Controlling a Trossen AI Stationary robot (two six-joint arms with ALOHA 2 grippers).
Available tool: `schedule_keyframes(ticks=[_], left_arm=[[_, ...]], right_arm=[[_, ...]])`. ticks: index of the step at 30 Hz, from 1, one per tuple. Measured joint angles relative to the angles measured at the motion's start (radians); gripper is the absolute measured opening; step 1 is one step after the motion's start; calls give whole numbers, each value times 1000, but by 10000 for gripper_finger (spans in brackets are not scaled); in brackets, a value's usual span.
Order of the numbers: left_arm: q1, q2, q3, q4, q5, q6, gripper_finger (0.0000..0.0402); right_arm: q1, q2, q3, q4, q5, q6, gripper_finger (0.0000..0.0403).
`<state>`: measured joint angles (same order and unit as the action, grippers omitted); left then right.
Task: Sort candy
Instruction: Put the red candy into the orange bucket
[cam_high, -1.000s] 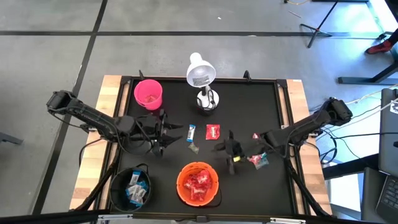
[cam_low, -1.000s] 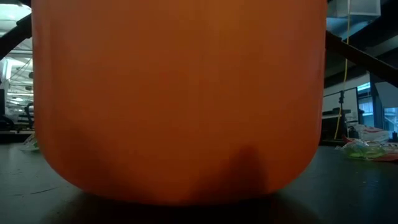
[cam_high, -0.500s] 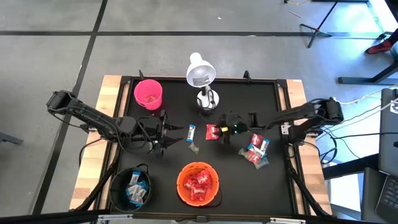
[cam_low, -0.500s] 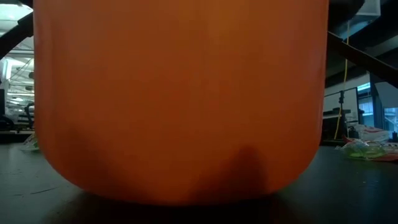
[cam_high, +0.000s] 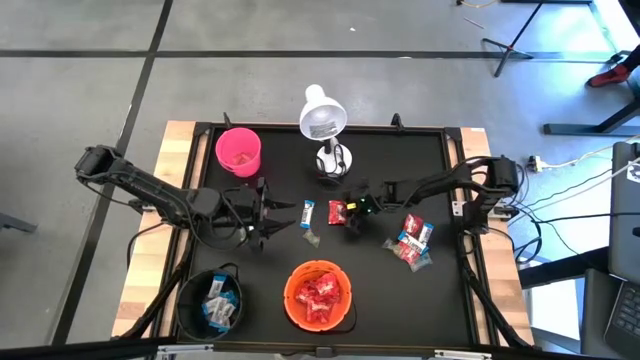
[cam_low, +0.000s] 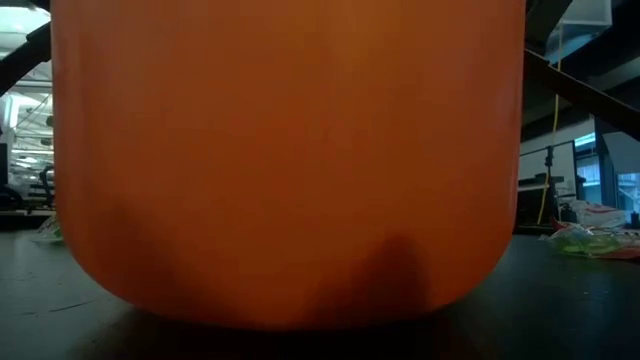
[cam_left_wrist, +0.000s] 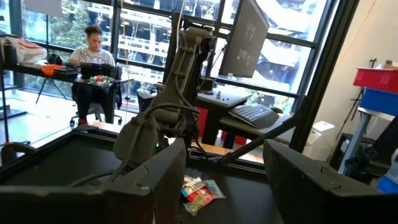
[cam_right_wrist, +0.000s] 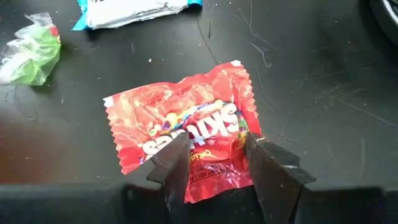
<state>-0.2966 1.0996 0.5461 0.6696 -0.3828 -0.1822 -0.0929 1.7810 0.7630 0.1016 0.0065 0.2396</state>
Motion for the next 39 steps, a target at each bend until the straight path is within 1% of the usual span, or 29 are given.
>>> schedule_keyframes(ticks=[2,4,12,14,19,24,26,33,39], left_arm=[[0,0,0,-4,-1,-1,205],[0,0,0,-4,-2,-2,205],[0,0,0,-5,-3,-2,205],[0,0,0,-6,-3,-2,205],[0,0,0,-28,-3,-1,205],[0,1,0,-61,-17,-2,205],[1,1,0,-64,-26,-2,205],[1,1,0,-68,-54,0,205],[2,1,0,-71,-58,-25,205]], right_arm=[[0,1,-1,-1,0,4,155],[0,0,-1,-1,0,15,138],[1,-23,-3,12,2,32,25],[1,-36,-4,2,1,43,11],[1,-94,-10,-43,-1,57,23],[11,-202,-9,-86,-4,72,3],[25,-250,-9,-84,-4,84,4],[135,-391,-6,10,-8,97,1],[211,-422,-6,90,-8,97,0]])
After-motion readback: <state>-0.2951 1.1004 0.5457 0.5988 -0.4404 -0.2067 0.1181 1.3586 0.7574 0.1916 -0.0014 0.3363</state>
